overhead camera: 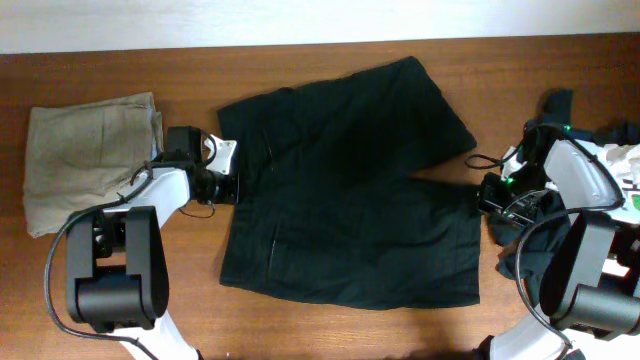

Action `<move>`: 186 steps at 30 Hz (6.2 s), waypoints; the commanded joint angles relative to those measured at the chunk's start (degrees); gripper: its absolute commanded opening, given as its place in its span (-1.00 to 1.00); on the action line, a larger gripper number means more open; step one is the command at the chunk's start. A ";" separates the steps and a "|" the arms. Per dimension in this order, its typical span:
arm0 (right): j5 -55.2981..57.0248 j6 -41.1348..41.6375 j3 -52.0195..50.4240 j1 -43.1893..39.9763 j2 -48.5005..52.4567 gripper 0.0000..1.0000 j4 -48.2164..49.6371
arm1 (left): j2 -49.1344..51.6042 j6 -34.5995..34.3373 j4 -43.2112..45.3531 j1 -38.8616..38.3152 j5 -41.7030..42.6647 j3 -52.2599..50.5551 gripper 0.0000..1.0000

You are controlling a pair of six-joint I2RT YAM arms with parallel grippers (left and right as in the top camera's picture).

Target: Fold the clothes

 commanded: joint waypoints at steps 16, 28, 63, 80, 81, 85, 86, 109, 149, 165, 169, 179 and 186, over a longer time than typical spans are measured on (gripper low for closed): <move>-10.03 1.53 -19.32 19.61 -0.04 -0.92 10.34 | 1.31 -4.76 -8.22 8.17 -15.21 5.86 -0.95; -8.63 -3.02 -15.45 23.39 -1.11 -0.33 -8.07 | 1.29 -2.36 -11.96 8.17 -15.23 6.93 -0.55; -5.44 7.78 -7.85 21.38 -10.58 -0.92 2.56 | -24.50 -14.10 -42.58 11.65 -8.70 -11.96 0.18; 0.79 6.03 -4.68 19.76 -13.38 -0.92 -3.72 | -28.92 -27.78 -39.23 11.65 -10.25 -17.90 -1.00; 2.54 6.03 -2.71 19.78 -15.43 -0.92 -7.41 | -32.00 -27.39 -42.66 11.65 -10.23 -14.93 -0.99; 2.23 6.97 8.20 19.89 -24.76 -0.92 -13.20 | -42.93 -26.38 -53.22 11.65 -17.03 0.70 -0.99; 2.23 8.48 13.60 19.89 -26.12 -0.92 -13.16 | -44.33 -26.36 -55.23 11.65 -19.98 5.81 -0.99; -12.90 12.00 21.84 12.31 12.68 0.97 36.87 | -8.33 -21.99 -11.10 12.94 -25.29 15.17 0.98; 0.15 -5.73 19.28 12.22 17.11 -0.92 10.36 | 8.90 -3.34 -28.20 2.16 1.97 15.74 -0.83; -18.99 -10.25 19.87 9.05 15.34 0.05 29.68 | 8.83 4.96 -47.56 7.54 1.77 30.45 0.25; -16.13 -6.93 19.87 14.34 20.76 0.06 36.15 | 8.98 4.94 -39.60 7.54 1.09 36.06 0.61; -15.74 -3.76 23.41 9.94 18.01 -0.92 29.42 | 14.60 4.94 -33.73 6.67 -0.15 36.04 0.04; -11.04 -2.34 23.39 6.86 17.03 -0.08 24.20 | 14.62 4.98 -29.86 4.63 9.84 36.04 0.60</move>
